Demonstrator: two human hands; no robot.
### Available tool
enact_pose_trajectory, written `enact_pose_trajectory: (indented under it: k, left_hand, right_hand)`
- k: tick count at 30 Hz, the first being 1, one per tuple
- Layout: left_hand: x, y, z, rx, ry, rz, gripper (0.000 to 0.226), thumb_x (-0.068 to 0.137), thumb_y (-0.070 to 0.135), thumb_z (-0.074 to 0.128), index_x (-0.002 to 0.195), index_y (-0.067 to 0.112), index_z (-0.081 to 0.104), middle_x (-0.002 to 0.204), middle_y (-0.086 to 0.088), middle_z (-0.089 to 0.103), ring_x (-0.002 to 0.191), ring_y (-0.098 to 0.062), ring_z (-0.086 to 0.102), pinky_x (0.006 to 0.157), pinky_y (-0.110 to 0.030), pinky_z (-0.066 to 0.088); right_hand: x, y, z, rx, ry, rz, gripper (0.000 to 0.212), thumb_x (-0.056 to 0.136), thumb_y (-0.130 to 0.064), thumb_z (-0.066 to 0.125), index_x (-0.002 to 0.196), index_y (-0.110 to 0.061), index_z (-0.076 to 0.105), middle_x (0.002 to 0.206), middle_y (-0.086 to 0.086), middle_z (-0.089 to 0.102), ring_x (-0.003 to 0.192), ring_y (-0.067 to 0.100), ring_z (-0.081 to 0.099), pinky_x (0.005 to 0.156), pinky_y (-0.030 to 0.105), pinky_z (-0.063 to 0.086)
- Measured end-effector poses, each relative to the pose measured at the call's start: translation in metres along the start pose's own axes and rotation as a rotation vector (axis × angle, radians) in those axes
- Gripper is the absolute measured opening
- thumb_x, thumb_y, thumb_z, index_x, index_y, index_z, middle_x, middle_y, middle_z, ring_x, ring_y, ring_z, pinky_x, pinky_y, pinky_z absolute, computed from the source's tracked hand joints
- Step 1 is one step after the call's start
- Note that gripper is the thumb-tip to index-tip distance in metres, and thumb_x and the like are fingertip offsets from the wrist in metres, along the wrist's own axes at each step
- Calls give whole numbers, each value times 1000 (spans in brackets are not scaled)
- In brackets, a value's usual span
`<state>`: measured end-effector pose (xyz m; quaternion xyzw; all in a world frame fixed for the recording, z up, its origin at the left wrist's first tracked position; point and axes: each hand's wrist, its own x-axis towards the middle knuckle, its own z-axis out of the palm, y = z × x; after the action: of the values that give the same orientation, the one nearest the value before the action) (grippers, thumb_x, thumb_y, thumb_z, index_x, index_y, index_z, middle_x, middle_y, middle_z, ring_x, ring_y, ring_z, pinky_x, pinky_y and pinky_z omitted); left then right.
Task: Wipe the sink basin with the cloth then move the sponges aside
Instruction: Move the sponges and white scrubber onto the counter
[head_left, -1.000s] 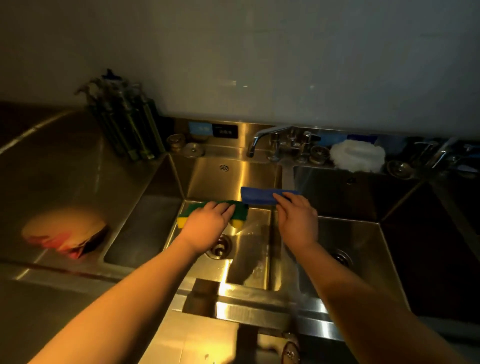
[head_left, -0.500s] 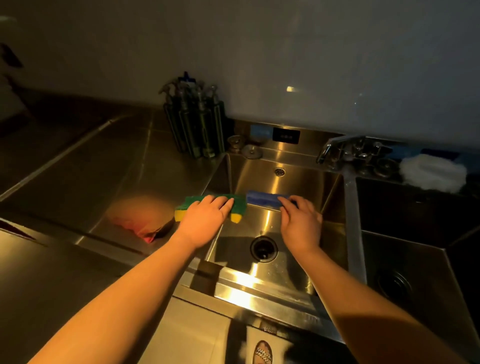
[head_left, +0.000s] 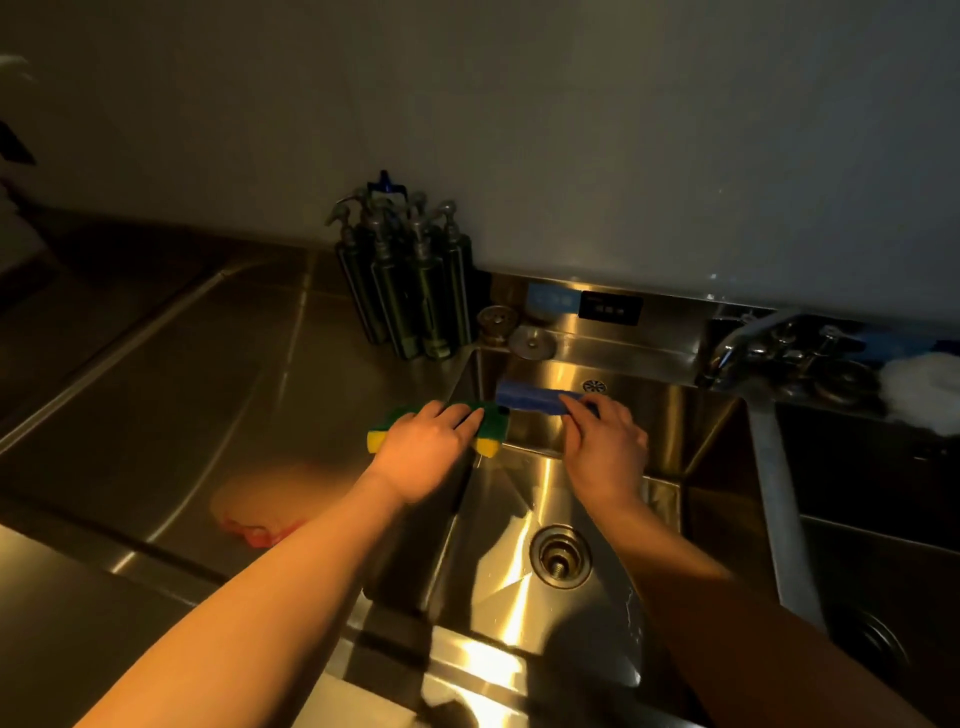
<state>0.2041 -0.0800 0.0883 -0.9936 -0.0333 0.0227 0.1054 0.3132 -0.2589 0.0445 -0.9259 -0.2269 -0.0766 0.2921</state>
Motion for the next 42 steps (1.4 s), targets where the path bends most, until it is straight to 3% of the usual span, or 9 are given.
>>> enact_pose_trajectory:
  k: [15, 22, 27, 36, 42]
  left_hand:
    - [41, -95, 38, -21, -35, 39, 57, 96, 11, 35, 149, 17, 15, 148, -3, 32, 125, -26, 37, 92, -39, 42]
    - [49, -144, 54, -21, -62, 123, 60, 94, 11, 39, 149, 15, 15, 150, -5, 29, 129, -27, 33, 96, -41, 40]
    - [62, -160, 74, -65, -77, 149, 59, 94, 11, 40, 148, 18, 18, 149, -3, 30, 130, -26, 33, 99, -42, 38]
    - [65, -166, 123, -66, -149, 200, 60, 95, 10, 38, 149, 18, 16, 154, -8, 21, 137, -29, 26, 105, -41, 32]
    - [62, -175, 124, -211, -224, 163, 67, 94, 41, 48, 150, 22, 15, 155, -4, 20, 139, -25, 23, 110, -39, 28]
  right_hand:
    - [36, -52, 63, -1, -11, 56, 34, 92, -21, 52, 125, -20, 59, 124, 8, 56, 119, 29, 45, 91, 41, 33]
    - [42, -91, 91, 20, 97, 112, 29, 91, -16, 56, 119, -15, 63, 118, 11, 59, 115, 30, 49, 88, 39, 31]
    - [45, -97, 108, -27, 99, 173, 30, 94, -20, 50, 122, -19, 60, 121, 8, 57, 116, 25, 46, 93, 45, 33]
    - [45, -98, 132, -87, 38, 202, 32, 95, -27, 46, 125, -26, 56, 125, 4, 54, 120, 22, 42, 96, 42, 31]
    - [49, -100, 131, -70, 87, 182, 31, 95, -30, 45, 123, -27, 58, 120, 4, 56, 116, 22, 43, 89, 37, 28]
